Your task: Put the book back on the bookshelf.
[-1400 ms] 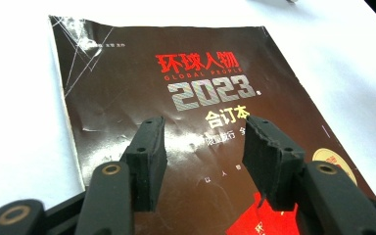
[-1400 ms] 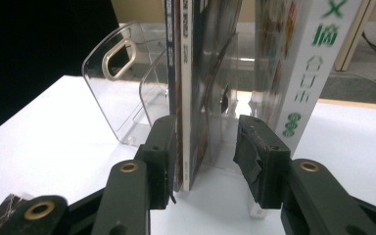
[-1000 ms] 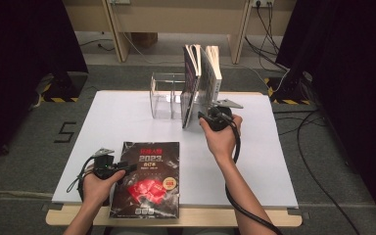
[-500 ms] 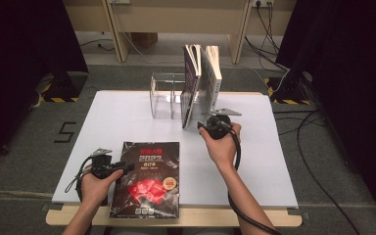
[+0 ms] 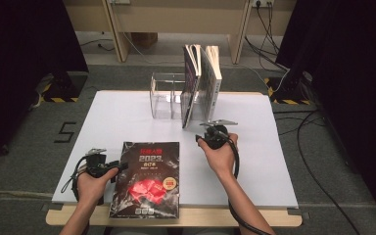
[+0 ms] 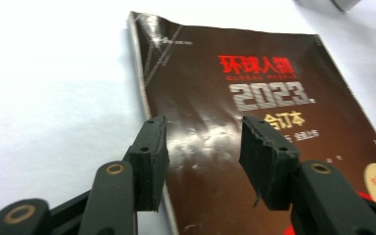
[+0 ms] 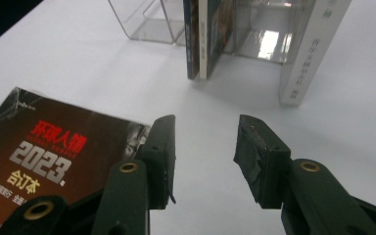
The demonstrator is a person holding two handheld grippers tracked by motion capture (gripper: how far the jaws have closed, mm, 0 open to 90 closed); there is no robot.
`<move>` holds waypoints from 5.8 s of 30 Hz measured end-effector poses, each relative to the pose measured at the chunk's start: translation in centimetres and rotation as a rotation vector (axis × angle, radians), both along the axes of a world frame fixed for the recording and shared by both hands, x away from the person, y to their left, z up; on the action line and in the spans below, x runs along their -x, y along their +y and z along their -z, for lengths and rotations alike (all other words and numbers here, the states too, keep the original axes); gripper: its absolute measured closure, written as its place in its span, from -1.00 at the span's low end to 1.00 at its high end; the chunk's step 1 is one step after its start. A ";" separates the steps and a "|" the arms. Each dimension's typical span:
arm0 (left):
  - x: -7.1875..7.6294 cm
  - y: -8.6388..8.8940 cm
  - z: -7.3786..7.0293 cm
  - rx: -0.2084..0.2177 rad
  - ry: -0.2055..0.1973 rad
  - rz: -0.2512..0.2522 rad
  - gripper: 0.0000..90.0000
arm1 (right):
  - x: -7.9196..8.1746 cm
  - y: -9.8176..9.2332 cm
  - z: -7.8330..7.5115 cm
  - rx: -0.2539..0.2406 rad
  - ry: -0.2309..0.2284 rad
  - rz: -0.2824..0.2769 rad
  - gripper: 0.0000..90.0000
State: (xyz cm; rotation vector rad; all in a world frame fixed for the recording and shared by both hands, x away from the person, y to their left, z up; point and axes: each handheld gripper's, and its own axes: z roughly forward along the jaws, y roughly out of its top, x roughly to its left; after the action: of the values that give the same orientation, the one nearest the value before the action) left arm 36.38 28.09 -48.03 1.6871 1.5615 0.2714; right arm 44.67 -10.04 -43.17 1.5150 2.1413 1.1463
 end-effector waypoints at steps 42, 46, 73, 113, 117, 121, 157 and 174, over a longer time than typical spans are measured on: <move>-1.4 -0.1 1.2 0.034 0.056 0.006 0.65 | 1.0 -2.3 3.4 -0.025 0.090 -0.005 0.32; -1.1 -1.5 1.1 0.025 0.058 0.036 0.63 | 0.8 -2.1 3.4 -0.032 0.102 -0.005 0.31; 1.0 -5.2 0.6 0.005 0.096 0.139 0.53 | -0.7 0.4 4.7 -0.043 0.226 -0.043 0.25; 1.3 -5.8 0.5 -0.033 0.082 0.131 0.54 | 0.9 0.1 5.0 -0.184 0.291 0.011 0.26; 1.3 -5.8 0.5 -0.032 0.081 0.131 0.54 | 1.2 0.3 5.1 -0.199 0.319 -0.021 0.38; 1.3 -5.7 0.6 -0.029 0.077 0.140 0.53 | 1.0 0.2 5.1 -0.198 0.338 -0.036 0.64; 1.4 -4.6 -1.9 0.028 -0.026 0.130 0.06 | 1.4 0.5 -4.5 -0.300 0.039 -0.074 0.94; 1.3 -4.6 -2.2 0.049 -0.032 0.118 -0.01 | 1.5 1.4 -7.4 -0.282 -0.095 -0.062 0.94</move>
State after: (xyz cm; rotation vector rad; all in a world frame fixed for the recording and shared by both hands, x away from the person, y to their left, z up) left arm 35.06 23.52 -45.85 1.7213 1.4278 0.1964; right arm 43.19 -8.62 -35.75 1.4775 2.0440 1.5645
